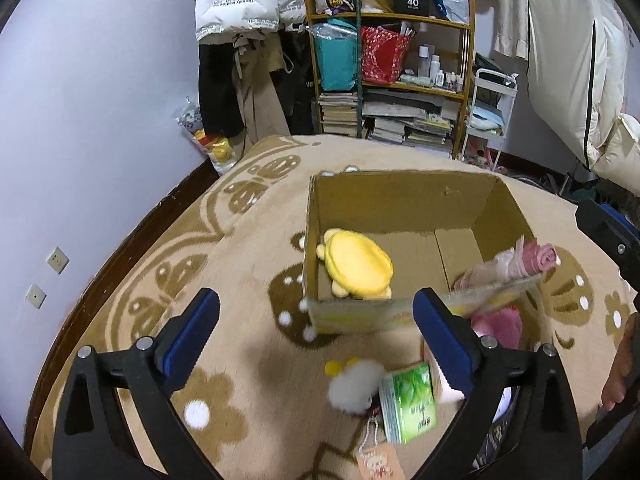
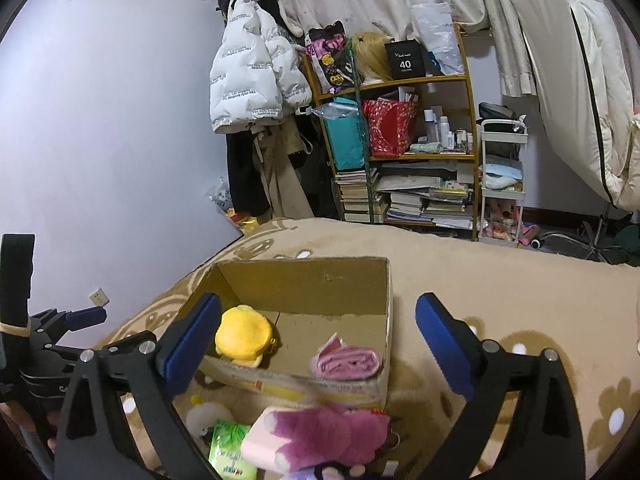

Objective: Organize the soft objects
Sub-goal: 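Grasp the white fluffy keychain with the left gripper while the right grasps the pink bear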

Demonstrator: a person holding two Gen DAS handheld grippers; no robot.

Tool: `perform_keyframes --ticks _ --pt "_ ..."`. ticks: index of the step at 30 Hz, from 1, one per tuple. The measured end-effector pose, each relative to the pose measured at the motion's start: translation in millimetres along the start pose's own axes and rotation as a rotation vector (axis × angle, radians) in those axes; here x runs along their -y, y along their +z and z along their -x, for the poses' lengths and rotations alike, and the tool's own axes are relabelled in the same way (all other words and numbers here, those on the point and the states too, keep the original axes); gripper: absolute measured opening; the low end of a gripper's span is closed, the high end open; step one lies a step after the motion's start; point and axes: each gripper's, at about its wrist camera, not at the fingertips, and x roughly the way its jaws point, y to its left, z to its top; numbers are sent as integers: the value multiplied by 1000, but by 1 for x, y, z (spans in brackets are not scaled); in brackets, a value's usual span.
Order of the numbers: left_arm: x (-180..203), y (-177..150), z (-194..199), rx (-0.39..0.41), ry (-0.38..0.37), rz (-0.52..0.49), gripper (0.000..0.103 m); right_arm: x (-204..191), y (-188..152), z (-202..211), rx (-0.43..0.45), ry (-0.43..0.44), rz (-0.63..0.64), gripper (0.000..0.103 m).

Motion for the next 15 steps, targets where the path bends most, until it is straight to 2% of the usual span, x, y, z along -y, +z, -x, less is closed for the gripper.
perform_keyframes --ticks 9,15 --pt "-3 -17 12 -78 -1 -7 97 -8 -16 12 -49 0 2 102" --pt "-3 -27 4 -128 -8 -5 97 -13 -32 8 -96 -5 0 102"
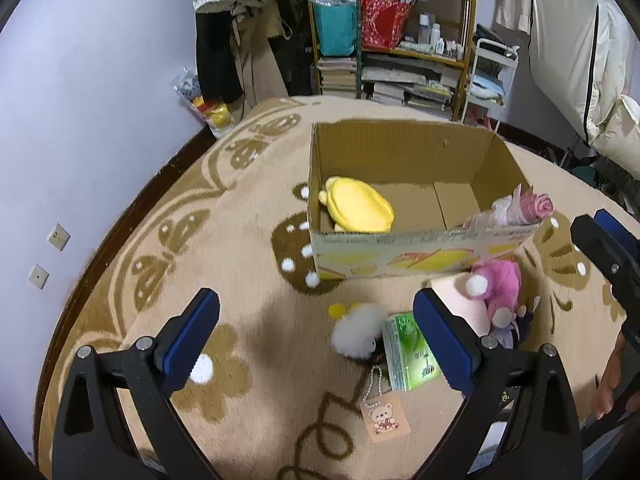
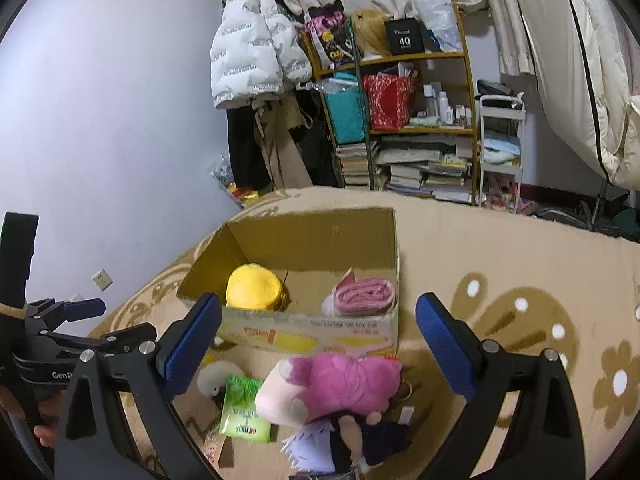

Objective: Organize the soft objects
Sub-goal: 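Grasp the white fluffy keychain with the left gripper while the right grasps the pink bear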

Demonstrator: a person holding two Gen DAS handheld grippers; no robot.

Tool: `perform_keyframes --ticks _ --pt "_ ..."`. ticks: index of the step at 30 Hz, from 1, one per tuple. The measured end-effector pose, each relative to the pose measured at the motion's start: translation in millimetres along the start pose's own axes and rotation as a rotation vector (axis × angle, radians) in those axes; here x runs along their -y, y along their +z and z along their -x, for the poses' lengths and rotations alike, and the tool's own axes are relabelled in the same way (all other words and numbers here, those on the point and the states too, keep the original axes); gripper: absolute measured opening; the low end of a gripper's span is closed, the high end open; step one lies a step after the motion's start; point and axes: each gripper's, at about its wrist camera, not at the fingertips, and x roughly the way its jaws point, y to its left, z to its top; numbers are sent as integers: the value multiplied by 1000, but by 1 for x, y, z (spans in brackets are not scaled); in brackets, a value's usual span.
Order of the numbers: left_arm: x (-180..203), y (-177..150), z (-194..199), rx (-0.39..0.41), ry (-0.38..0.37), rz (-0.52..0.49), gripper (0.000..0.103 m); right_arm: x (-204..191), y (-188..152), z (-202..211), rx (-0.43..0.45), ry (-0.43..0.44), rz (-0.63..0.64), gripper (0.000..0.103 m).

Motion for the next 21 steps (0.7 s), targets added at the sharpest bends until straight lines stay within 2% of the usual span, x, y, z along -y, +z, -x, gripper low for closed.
perform_keyframes --ticks 21 --pt "2 -15 -85 -259 -18 60 97 3 -32 -56 -166 -29 1 102"
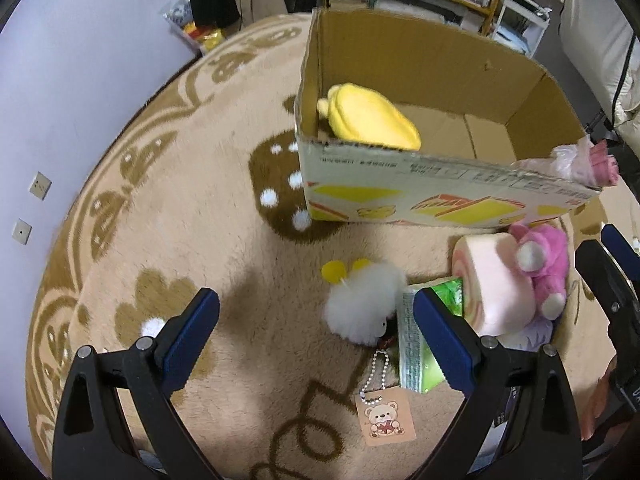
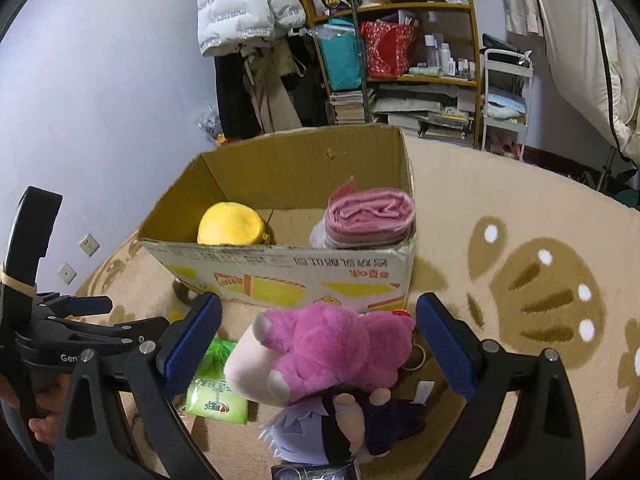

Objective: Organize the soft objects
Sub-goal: 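Grasp the white fluffy keychain with the left gripper while the right grasps the pink bear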

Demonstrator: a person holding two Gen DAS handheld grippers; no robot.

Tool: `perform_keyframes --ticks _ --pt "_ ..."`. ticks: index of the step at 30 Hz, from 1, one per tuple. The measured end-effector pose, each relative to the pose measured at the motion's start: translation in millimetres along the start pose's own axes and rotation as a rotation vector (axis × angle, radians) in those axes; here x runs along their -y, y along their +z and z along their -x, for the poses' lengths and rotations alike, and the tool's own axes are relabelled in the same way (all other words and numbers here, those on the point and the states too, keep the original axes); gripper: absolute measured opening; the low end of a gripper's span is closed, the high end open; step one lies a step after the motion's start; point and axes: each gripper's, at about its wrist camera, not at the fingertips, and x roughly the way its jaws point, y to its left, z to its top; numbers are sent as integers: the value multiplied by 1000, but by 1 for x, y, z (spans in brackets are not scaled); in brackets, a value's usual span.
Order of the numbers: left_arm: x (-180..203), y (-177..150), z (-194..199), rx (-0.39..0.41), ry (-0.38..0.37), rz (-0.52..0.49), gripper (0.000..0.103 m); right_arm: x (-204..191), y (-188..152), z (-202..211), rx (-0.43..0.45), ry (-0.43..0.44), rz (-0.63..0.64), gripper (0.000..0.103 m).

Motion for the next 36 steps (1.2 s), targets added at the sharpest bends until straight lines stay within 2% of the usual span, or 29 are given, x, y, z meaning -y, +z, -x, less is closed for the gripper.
perform_keyframes --ticks 7,15,26,33,36 --pt "0 -1 -21 -77 8 4 97 0 -3 -17 -40 2 -6 102" --pt "5 -1 -36 -114 15 -16 97 1 -8 -27 -55 -7 -8 101" --pt "6 4 -56 -142 9 -12 96 -1 -13 -40 -109 -5 9 88" --pt "2 5 -64 -152 -14 -8 88 -4 -14 -47 -120 -33 42 87" --pt "2 5 -64 -155 -31 -7 81 -6 -14 -48 -118 -41 49 87"
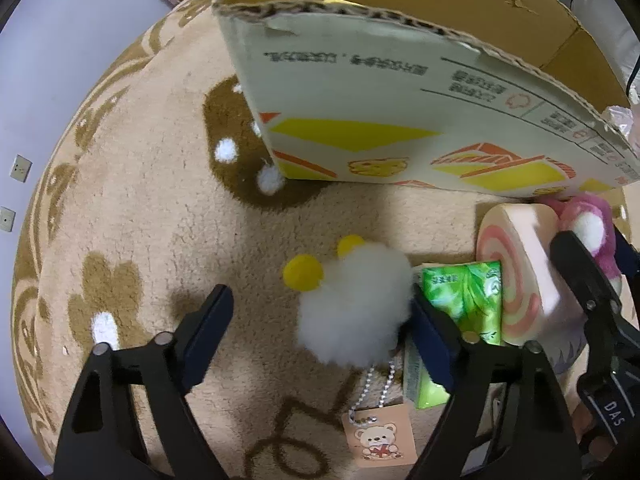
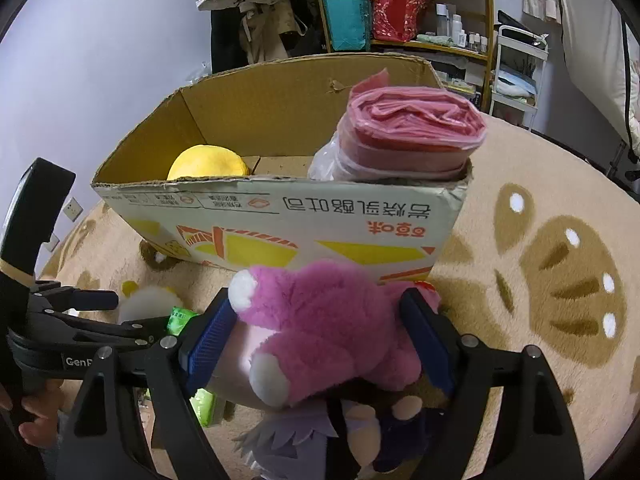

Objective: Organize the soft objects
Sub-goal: 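Grasp the white fluffy keychain with the left gripper while the right grasps the pink bear, then lift the white keychain and pink bear and carry them over the box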

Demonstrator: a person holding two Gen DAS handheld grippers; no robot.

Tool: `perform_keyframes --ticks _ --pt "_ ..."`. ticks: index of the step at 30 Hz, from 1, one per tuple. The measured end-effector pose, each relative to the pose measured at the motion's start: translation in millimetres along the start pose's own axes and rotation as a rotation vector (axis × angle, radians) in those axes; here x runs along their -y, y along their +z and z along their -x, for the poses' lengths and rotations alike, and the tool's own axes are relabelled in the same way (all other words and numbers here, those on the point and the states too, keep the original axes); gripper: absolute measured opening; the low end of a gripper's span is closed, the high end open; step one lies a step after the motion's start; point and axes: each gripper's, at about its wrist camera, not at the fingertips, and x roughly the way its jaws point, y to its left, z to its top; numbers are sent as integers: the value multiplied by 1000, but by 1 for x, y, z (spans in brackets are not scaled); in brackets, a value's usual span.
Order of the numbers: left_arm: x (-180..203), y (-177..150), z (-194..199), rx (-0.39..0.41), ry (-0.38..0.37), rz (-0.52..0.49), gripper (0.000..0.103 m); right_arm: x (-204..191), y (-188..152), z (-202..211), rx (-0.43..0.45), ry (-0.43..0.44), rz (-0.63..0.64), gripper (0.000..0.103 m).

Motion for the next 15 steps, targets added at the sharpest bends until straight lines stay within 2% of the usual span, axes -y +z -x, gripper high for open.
perform_keyframes --ticks 3,9,11,15 --pt "1 -2 -2 -20 -17 6 76 0 -1 -1 0 -9 6 86" --pt "-2 -5 -7 -39 -70 23 58 0 -2 -1 1 -18 17 82" --pt "0 -5 -8 -46 -88 15 50 -2 -2 1 10 -17 27 73" --pt "6 -6 -8 -47 -104 -7 38 -6 -2 1 11 -26 49 69"
